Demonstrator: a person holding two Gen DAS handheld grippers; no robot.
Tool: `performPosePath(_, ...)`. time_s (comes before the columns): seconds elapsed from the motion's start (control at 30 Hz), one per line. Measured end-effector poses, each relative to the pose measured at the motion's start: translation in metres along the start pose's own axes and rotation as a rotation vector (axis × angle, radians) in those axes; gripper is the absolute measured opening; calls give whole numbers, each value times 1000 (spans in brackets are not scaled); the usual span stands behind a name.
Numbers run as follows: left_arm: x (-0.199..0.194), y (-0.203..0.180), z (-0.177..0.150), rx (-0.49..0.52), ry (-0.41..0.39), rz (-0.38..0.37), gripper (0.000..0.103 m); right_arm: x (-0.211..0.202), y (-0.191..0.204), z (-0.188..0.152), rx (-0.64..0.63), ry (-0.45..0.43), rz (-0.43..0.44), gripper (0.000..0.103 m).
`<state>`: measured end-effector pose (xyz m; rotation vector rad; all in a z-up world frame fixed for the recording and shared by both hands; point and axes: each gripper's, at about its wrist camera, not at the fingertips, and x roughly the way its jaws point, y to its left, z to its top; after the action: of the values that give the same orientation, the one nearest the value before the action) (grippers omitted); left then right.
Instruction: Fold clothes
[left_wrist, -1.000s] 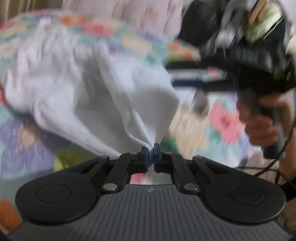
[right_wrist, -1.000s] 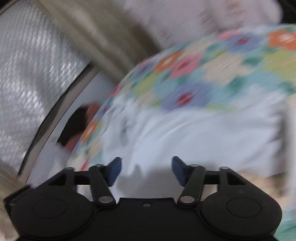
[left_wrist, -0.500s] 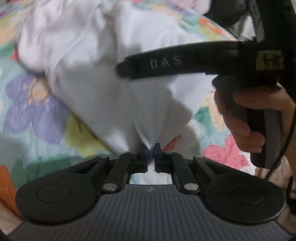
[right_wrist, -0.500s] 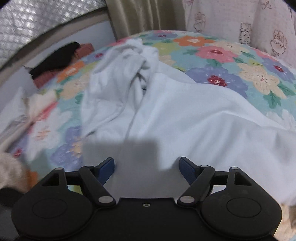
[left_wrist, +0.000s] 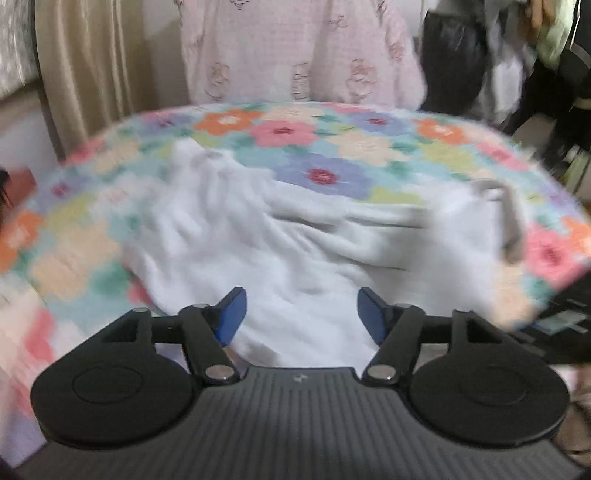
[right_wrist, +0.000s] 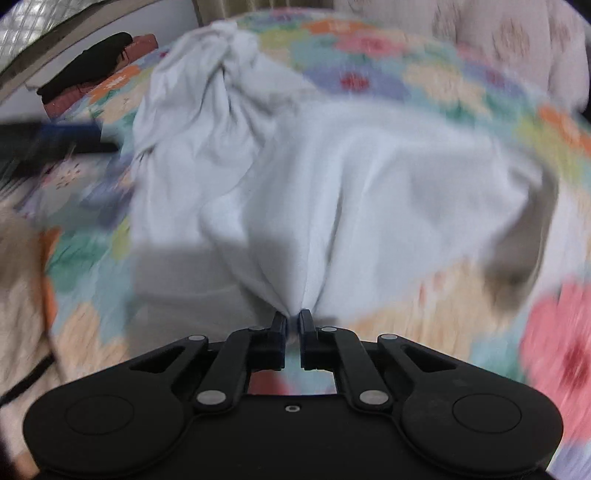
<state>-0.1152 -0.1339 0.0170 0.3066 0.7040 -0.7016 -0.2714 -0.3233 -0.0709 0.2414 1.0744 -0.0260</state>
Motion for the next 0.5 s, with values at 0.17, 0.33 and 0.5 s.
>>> performPosePath(0.17, 55, 21, 30, 6, 13, 62, 71, -8, 0, -27, 55, 18, 83, 8)
performPosePath(0.33, 110, 22, 47, 33, 30, 72, 80, -10, 9, -32, 48, 40, 78, 8)
performPosePath(0.5, 133, 36, 42, -36, 17, 92, 26, -7, 18, -25, 28, 57, 26, 9)
